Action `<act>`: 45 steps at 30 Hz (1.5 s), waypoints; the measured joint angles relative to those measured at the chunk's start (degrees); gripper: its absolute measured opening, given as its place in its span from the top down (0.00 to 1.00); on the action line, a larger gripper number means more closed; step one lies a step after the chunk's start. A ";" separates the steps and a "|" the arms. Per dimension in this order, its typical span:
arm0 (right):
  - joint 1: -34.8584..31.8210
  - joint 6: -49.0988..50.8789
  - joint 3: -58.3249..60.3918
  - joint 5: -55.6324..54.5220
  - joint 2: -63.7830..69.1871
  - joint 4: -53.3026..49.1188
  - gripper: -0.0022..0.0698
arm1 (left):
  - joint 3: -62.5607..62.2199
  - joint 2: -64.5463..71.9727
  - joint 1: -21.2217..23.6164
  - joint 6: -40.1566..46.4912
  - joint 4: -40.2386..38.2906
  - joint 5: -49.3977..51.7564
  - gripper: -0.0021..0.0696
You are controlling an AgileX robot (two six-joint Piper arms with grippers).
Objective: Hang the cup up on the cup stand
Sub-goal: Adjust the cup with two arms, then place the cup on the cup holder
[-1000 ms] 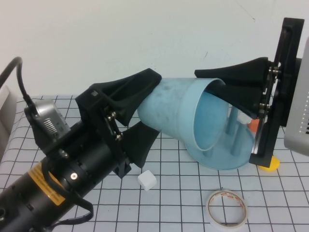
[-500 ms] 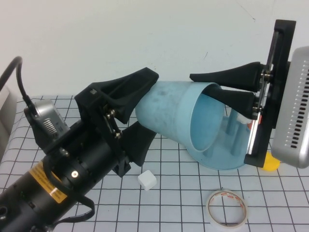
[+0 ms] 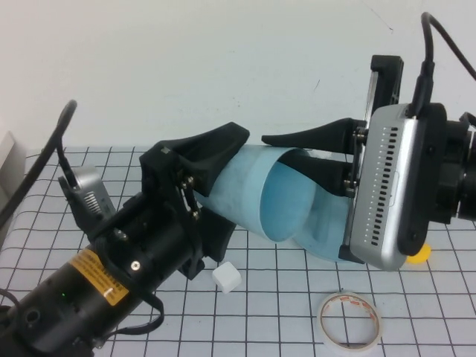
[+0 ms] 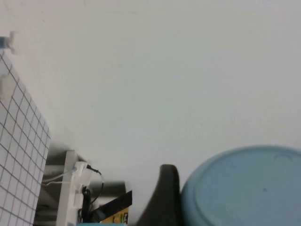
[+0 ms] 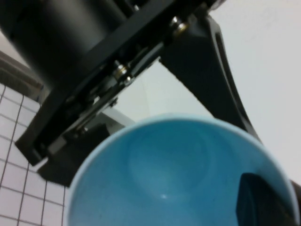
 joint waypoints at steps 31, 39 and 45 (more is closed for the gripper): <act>0.23 9.52 0.66 -0.78 -1.17 0.00 0.37 | 0.00 0.14 0.10 48.42 -6.31 -14.23 0.20; 0.23 13.47 7.26 -6.51 -7.28 0.00 0.37 | 0.00 0.14 0.10 69.96 -7.72 -15.06 0.20; 0.23 21.34 12.78 -8.75 -15.31 0.00 0.37 | -2.49 0.14 0.10 79.97 -10.33 -9.14 0.20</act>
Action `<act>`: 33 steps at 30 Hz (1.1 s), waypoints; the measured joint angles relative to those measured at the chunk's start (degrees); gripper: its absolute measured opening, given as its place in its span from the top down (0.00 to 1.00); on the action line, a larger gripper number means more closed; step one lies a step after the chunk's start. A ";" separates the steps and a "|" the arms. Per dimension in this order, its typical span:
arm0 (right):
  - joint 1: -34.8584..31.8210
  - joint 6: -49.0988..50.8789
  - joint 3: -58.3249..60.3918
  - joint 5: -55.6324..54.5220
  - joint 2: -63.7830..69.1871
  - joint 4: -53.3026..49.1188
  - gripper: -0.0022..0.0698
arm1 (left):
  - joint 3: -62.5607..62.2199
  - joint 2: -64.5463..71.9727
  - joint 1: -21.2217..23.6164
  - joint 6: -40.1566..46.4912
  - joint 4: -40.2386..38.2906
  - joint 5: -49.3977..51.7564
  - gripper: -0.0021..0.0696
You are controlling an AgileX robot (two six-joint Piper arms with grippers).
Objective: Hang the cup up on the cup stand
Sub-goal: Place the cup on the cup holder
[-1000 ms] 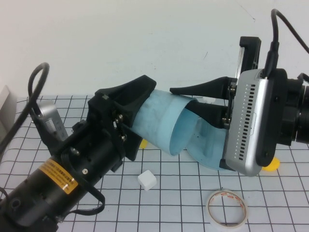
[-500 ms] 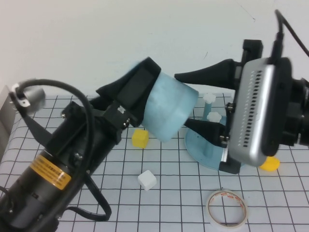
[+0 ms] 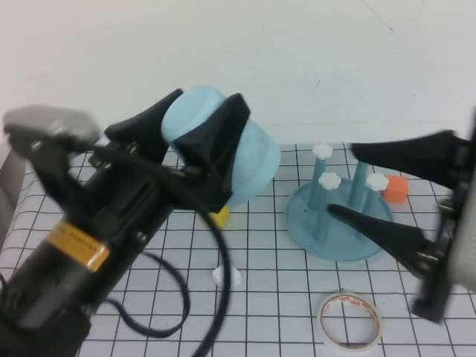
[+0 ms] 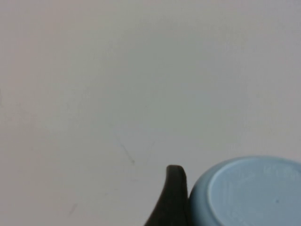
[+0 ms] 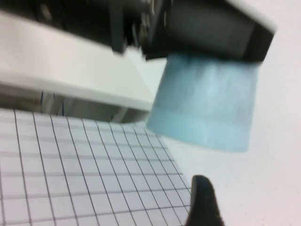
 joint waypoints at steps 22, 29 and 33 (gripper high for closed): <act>0.00 9.88 25.32 -12.65 -33.23 0.63 0.96 | -22.64 28.56 0.00 25.60 3.20 5.32 0.20; 0.00 9.88 25.32 -30.05 -42.41 1.58 0.97 | -32.87 37.21 0.00 25.79 3.46 6.22 0.20; 0.00 9.88 25.32 -42.05 -45.22 2.57 0.97 | -39.40 43.08 0.12 26.16 3.94 8.11 0.20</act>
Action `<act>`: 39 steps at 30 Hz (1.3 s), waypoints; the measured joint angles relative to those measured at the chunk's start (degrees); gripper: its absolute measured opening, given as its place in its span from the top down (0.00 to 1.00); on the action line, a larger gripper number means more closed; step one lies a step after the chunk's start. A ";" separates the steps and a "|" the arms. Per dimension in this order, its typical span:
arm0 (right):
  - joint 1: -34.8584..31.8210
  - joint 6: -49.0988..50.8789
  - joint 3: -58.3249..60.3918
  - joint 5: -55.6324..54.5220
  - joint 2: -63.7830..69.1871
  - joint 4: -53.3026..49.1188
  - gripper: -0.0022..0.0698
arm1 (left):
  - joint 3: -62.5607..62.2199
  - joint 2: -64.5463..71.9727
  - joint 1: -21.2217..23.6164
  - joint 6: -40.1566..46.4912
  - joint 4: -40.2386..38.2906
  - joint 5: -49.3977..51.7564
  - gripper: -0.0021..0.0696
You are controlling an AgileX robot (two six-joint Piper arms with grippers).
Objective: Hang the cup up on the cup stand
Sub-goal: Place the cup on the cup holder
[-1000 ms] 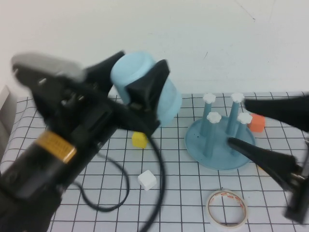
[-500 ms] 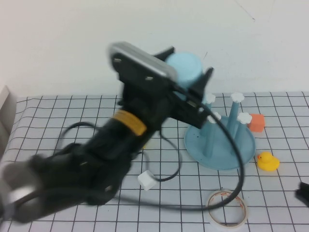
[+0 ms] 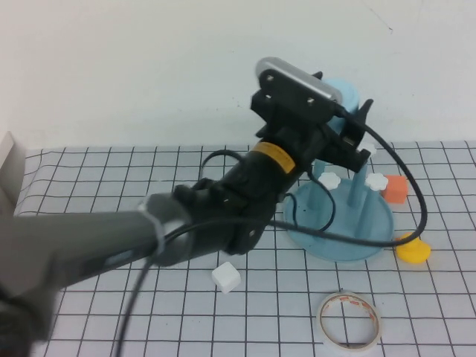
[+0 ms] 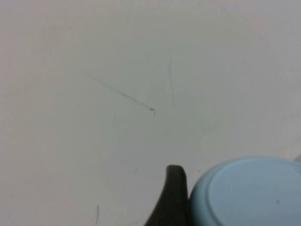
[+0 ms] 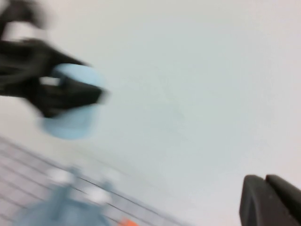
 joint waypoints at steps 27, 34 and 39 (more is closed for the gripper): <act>0.00 0.00 1.72 -16.26 -1.11 1.13 0.97 | -25.29 23.33 3.81 0.29 -7.10 8.99 0.21; 0.00 0.00 1.72 -15.51 -1.11 1.13 0.97 | -25.37 23.34 3.81 0.29 -7.82 12.46 0.03; 0.00 0.00 1.72 -15.48 -1.11 1.13 0.97 | -25.37 19.09 3.81 0.91 -8.08 18.15 0.01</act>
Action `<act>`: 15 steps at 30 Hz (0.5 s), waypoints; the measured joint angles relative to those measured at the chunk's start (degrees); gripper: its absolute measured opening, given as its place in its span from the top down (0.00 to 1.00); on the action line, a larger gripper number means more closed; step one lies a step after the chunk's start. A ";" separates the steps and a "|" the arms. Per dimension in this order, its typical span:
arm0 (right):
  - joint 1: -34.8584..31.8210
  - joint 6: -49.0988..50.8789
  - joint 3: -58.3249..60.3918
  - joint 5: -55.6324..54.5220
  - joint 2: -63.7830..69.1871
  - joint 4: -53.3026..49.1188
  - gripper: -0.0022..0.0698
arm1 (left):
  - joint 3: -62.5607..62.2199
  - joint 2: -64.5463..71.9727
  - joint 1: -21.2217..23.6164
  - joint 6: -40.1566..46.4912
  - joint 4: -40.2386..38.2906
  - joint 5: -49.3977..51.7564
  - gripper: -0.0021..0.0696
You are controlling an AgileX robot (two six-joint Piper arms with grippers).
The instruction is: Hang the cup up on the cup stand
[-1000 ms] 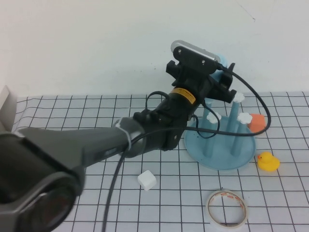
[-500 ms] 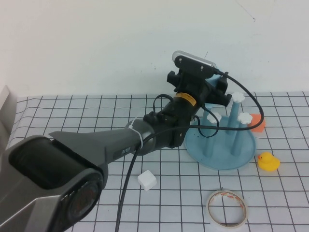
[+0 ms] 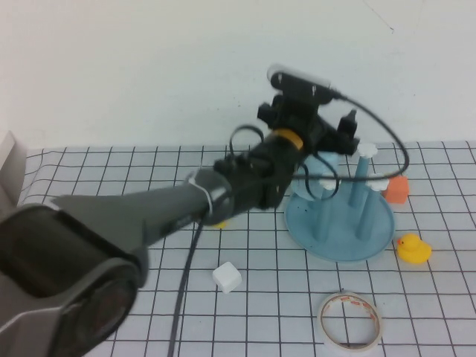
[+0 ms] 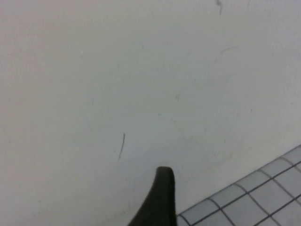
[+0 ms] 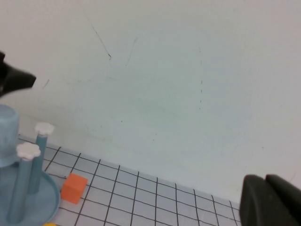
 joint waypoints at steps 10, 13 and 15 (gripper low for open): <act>0.00 0.00 0.00 6.50 0.00 0.00 0.97 | 0.00 -20.86 0.09 4.46 -1.31 23.76 0.86; 0.00 0.00 0.00 13.15 0.00 0.00 0.97 | 0.00 -28.82 0.09 10.49 0.39 32.61 0.95; 0.00 0.00 0.00 17.85 0.00 0.00 0.97 | 0.00 -33.31 0.09 12.03 1.58 35.91 0.96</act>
